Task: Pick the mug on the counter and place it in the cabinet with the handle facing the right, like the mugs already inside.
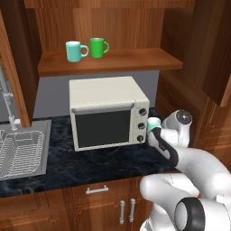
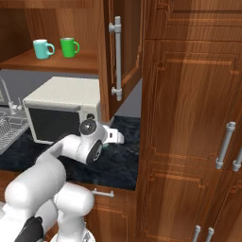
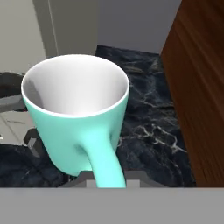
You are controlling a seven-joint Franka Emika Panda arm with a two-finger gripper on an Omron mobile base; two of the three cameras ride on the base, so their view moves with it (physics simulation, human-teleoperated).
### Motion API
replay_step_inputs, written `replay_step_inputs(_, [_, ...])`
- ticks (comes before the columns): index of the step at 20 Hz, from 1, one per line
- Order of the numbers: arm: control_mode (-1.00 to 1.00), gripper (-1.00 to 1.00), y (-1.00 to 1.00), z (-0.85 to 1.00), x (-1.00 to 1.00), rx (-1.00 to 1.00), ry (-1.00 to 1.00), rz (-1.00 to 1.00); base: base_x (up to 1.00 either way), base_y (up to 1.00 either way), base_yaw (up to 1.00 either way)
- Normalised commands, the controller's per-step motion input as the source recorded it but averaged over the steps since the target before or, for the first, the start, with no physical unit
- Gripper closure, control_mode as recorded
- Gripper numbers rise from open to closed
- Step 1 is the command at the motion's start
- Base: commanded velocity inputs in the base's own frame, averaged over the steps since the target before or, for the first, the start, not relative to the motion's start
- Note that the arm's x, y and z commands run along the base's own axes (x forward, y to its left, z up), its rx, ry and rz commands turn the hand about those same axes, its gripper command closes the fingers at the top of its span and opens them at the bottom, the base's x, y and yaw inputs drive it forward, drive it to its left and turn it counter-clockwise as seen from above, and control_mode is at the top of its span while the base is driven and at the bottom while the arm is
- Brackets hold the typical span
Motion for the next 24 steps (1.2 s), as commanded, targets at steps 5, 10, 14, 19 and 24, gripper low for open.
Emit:
replay_step_inputs(5, [-1.00, 1.00, 0.24, 0.69, -0.30, 0.00, -0.10, 0.00, 0.00, 0.00, 0.00])
replay_step_inputs(10, [-1.00, 1.00, 0.23, 0.74, -0.24, 0.00, -0.08, 0.00, 0.00, 0.00, 0.00])
replay_step_inputs(14, [-1.00, 1.00, 0.11, 0.77, -0.17, 0.04, -0.05, 0.00, 0.00, 0.00, 0.00])
replay_step_inputs(19, [-1.00, 1.00, 0.04, 0.78, -0.09, 0.04, -0.02, 0.00, 0.00, 0.00, 0.00])
replay_step_inputs(24, [-1.00, 1.00, 0.08, 0.80, -0.05, 0.04, 0.00, 0.00, 0.00, 0.00, 0.00])
